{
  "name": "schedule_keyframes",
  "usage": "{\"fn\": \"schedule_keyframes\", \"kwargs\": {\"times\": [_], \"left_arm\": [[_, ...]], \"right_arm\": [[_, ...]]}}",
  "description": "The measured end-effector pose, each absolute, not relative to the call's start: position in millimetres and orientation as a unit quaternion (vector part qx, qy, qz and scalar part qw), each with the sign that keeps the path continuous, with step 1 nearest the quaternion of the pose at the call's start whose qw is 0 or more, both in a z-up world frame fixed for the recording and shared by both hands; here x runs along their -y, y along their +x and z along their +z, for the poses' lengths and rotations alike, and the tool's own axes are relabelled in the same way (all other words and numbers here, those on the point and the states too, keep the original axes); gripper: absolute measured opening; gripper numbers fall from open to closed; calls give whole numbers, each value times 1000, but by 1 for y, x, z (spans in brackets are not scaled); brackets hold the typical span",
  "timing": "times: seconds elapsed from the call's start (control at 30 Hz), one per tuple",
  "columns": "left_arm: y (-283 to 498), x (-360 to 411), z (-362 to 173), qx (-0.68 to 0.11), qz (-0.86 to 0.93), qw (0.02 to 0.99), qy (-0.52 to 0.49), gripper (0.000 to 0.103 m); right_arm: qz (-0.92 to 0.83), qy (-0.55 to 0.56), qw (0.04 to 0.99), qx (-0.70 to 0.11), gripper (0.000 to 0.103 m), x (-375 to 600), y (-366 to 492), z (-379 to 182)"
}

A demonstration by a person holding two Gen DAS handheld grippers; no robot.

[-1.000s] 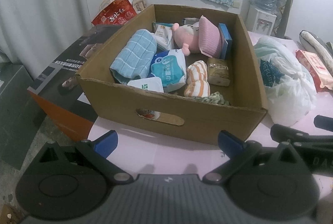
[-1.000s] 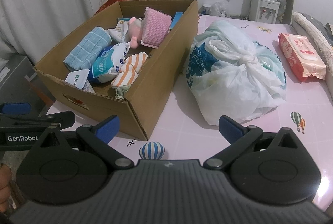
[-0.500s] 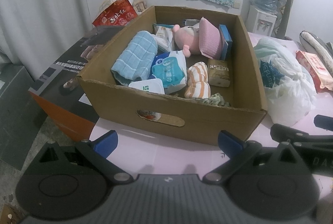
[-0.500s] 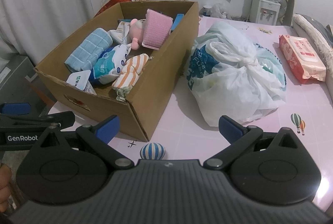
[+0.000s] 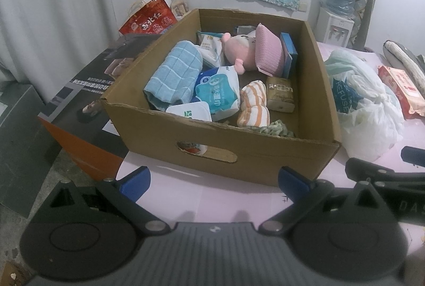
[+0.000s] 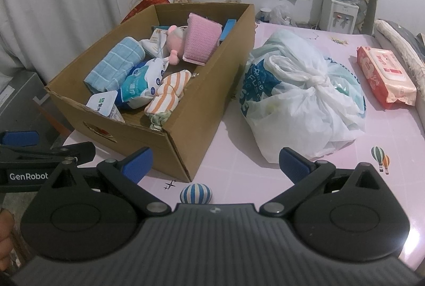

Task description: Organize soft objects

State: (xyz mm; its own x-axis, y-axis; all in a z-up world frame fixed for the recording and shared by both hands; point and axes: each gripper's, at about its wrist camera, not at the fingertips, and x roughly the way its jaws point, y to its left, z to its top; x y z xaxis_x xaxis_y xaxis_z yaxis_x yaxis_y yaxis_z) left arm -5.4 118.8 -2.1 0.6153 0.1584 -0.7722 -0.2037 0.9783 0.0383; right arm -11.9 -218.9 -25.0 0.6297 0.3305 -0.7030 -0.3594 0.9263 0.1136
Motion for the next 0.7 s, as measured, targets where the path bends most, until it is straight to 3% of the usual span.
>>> {"fn": "schedule_keyframes", "kwargs": {"times": [0.7], "left_arm": [[-5, -119, 0, -427, 102, 898, -26, 103]], "right_arm": [[191, -17, 902, -386, 102, 219, -12, -24]]}}
